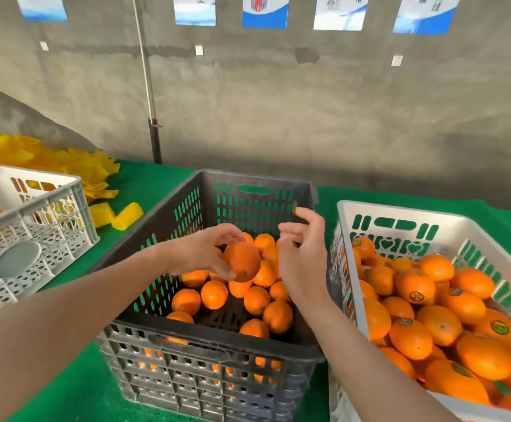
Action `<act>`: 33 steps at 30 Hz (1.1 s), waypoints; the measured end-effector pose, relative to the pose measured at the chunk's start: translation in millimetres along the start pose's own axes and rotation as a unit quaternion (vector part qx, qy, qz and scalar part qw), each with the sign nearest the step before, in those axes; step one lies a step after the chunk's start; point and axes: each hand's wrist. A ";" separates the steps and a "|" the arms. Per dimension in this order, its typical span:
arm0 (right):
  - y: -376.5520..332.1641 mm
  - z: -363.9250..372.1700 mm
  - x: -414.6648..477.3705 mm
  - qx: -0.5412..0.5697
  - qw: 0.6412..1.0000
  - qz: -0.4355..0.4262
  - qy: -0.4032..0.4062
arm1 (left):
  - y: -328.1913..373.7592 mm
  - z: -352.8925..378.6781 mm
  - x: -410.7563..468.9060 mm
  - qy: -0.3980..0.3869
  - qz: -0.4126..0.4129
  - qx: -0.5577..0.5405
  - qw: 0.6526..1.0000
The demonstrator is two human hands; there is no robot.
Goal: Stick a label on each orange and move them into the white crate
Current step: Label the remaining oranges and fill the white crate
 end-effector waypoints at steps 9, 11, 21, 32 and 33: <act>-34.9 -50.6 -24.3 0.089 0.972 0.024 -0.214 | 58.0 51.5 -61.8 0.039 0.134 -0.308 0.941; -43.2 -63.0 -31.2 0.071 0.974 0.000 -0.215 | 68.1 68.0 -62.9 0.026 0.119 -0.386 0.915; -69.4 -133.1 -63.1 0.109 0.981 0.053 -0.149 | 111.3 141.7 -60.1 0.045 0.001 -0.491 0.870; -66.5 -171.8 -78.5 -0.056 0.983 0.004 -0.177 | 127.8 191.8 -64.0 0.088 -0.016 -0.410 0.908; -66.1 -173.7 -78.5 -0.069 0.982 -0.001 -0.178 | 128.4 193.9 -63.9 0.089 -0.016 -0.407 0.909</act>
Point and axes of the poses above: each hand's wrist, its own x-axis towards the middle knuckle, its own z-axis out of the palm, y = z × x, and after that the axes turned 5 degrees about x, right-handed
